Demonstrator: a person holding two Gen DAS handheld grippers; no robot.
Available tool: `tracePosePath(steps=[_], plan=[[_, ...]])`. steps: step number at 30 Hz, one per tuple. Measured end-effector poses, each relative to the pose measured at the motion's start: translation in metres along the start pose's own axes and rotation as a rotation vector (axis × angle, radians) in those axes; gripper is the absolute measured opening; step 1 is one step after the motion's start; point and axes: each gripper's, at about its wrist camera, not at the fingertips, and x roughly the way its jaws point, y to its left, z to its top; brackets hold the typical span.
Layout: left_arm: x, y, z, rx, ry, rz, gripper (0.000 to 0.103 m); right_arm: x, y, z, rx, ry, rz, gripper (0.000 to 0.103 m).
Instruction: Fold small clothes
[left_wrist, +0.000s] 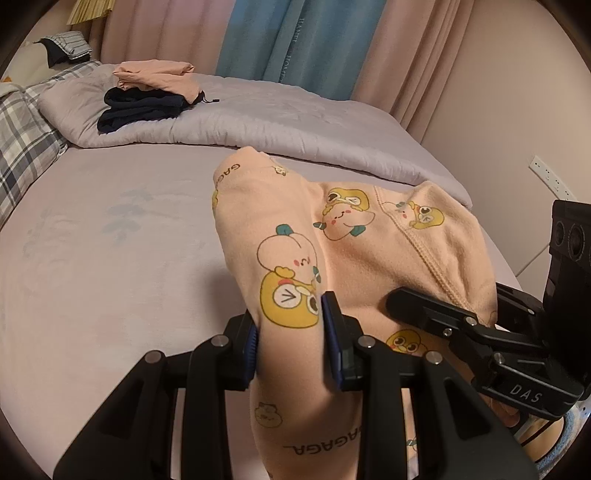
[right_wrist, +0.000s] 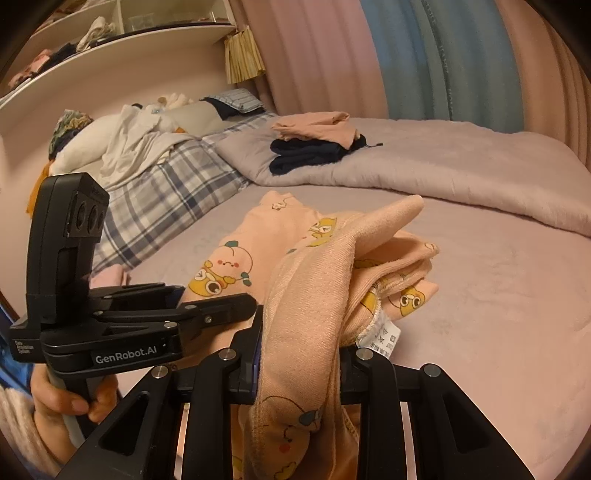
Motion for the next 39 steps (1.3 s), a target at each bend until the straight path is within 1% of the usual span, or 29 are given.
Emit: tracePosePath(steps=[19,34,39], plan=[[0.021,0.025,0.01,-0.02,0.024,0.007,0.031,0.029,0.003,0.011,0.009,0.036,-0.001,0.029],[0.037,0.039,0.019,-0.032,0.031,0.014,0.031,0.046,0.004,0.019,0.01,0.043,-0.012,0.029],[0.04,0.044,0.025,-0.028,0.027,0.019,0.031,0.045,0.004,0.02,0.008,0.042,-0.013,0.029]])
